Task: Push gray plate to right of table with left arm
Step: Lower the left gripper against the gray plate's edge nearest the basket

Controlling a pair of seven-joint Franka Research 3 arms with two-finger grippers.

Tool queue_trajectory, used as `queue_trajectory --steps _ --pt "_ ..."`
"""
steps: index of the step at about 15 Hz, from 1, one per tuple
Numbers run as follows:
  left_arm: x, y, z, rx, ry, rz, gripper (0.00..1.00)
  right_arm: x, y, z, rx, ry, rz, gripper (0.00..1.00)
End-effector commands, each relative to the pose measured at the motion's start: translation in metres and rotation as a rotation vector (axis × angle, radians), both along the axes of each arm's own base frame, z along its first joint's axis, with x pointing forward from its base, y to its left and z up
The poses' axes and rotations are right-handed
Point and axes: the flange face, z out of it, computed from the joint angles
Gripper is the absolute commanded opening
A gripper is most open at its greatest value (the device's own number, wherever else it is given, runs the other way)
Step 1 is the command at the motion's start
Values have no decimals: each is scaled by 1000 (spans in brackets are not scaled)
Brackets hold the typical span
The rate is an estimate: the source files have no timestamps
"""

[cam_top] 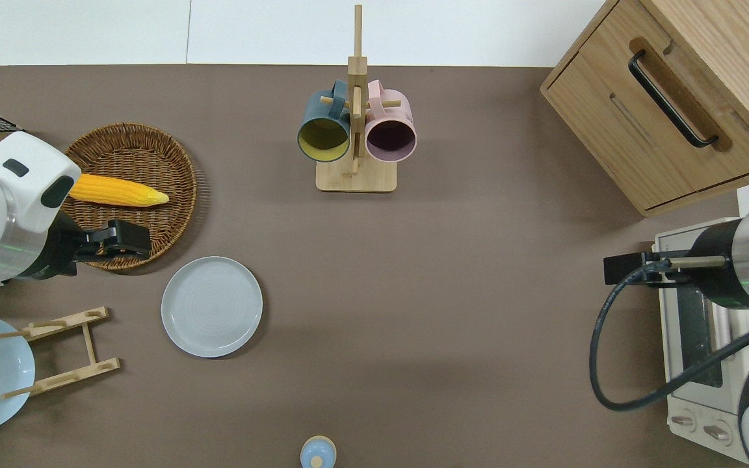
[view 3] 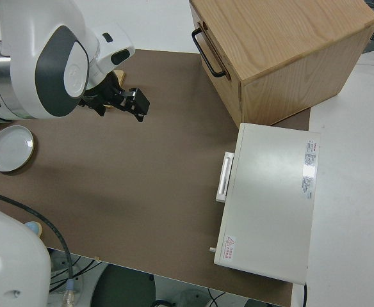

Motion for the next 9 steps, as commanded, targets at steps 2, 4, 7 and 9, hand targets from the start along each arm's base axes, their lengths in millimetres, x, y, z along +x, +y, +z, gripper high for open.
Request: queue_trajectory --steps 2,4,7,9 --pt "-12 3 -48 -2 44 -32 983 -8 0 0 9 3 -21 996" --pt "-27 7 -73 0 50 -54 983 -8 0 0 9 3 -21 996" --pt "-52 13 -98 -5 77 -107 979 -8 0 0 9 3 -21 996" --pt "-57 22 -113 -12 58 -136 975 -8 0 0 9 3 -21 996"
